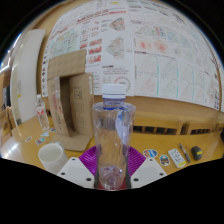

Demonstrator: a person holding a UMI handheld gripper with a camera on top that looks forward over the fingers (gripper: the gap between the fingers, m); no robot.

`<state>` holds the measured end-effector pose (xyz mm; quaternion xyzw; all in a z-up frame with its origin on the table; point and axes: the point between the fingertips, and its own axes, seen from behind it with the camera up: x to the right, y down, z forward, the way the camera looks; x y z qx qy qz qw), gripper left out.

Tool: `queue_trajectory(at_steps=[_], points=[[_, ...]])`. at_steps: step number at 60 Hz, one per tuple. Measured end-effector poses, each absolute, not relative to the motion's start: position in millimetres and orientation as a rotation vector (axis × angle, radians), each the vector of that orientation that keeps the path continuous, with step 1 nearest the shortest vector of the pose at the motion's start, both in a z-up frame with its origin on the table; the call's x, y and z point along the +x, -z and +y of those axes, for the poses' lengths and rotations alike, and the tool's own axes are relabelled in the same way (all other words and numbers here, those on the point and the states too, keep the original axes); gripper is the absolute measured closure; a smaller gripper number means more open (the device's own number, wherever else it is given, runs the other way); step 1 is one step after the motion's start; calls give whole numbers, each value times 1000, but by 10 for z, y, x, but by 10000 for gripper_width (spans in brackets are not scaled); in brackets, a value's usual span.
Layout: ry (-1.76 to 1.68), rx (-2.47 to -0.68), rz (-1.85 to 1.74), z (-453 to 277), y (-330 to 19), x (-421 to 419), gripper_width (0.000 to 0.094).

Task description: Pour water

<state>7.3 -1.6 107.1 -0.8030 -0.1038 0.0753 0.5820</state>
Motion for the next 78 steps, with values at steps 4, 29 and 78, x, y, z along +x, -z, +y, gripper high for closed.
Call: queue_trajectory(at_steps=[4,29,78], points=[[-172,-1910,-245,-55,-856,95,582],[-80,-1979,-187,-258,-873,193,103],[103,-2040,47,-4488,-2083,-583,85]])
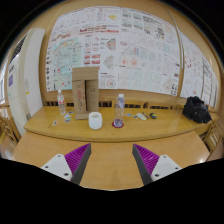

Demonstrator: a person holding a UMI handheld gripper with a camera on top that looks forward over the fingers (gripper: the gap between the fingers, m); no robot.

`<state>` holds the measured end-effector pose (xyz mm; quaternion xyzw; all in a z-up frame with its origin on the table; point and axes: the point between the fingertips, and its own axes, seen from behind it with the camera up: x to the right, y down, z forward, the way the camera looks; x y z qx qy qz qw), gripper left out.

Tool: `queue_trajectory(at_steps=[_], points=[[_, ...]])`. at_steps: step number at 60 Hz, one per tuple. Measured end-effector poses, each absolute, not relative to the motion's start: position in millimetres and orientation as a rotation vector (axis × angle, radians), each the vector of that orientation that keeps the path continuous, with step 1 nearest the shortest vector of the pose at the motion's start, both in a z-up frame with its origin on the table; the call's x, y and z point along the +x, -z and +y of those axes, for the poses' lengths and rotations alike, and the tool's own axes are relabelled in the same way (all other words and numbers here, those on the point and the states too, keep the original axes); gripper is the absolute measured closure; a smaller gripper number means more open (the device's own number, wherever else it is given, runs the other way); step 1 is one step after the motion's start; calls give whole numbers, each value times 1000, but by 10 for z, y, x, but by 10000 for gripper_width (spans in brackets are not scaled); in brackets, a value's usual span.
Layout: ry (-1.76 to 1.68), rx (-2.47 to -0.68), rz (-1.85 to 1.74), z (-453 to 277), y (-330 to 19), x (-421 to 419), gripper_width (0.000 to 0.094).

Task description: Pour water

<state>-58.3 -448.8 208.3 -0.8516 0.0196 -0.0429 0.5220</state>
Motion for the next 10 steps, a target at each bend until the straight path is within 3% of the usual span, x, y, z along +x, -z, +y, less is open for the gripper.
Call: queue_trajectory(at_steps=[10], points=[[134,-2031,36,-4580,-2141,-543,88]])
